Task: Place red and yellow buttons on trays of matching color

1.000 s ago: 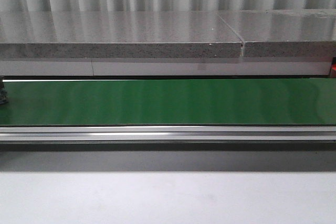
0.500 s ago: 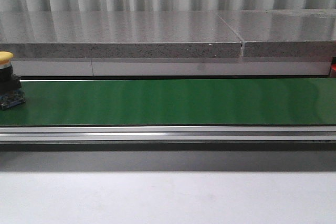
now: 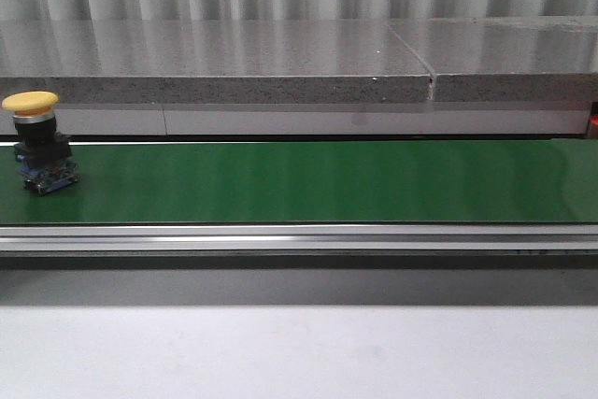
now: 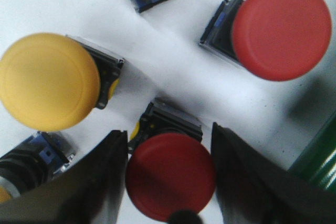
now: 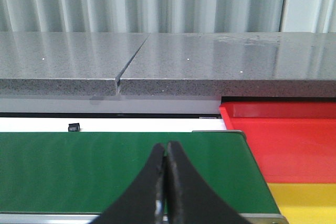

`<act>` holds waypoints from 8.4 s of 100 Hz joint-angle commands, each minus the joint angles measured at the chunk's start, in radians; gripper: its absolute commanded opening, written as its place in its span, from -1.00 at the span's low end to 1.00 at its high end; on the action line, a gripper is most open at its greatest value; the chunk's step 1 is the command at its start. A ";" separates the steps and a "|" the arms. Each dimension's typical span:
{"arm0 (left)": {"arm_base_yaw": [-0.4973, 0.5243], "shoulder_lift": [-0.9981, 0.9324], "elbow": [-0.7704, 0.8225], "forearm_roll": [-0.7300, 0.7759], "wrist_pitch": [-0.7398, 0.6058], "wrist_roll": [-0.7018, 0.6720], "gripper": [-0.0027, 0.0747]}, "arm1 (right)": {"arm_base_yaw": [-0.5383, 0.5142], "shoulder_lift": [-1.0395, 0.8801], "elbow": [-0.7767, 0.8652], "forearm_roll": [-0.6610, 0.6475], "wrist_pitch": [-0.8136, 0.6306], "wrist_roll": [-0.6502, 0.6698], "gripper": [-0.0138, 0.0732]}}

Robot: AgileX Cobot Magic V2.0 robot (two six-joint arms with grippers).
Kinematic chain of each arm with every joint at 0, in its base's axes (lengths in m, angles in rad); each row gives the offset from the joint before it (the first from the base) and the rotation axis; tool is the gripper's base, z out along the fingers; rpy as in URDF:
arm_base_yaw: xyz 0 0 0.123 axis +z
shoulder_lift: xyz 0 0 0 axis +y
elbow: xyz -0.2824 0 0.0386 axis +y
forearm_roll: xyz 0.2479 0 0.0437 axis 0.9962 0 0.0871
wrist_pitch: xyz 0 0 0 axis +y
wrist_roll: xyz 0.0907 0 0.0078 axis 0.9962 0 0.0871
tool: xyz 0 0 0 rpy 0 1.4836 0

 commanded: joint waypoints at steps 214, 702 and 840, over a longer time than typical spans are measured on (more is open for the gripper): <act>-0.370 -0.188 -0.239 0.012 0.045 0.026 0.44 | -0.001 -0.016 -0.005 -0.002 -0.082 -0.010 -0.84; -0.557 -1.133 0.511 -0.094 -0.312 0.170 -0.98 | 0.224 1.613 -1.393 0.035 1.009 -0.205 0.75; -0.557 -1.133 0.511 -0.094 -0.312 0.170 -0.98 | -0.359 1.456 -1.307 -0.015 1.019 -0.001 -0.14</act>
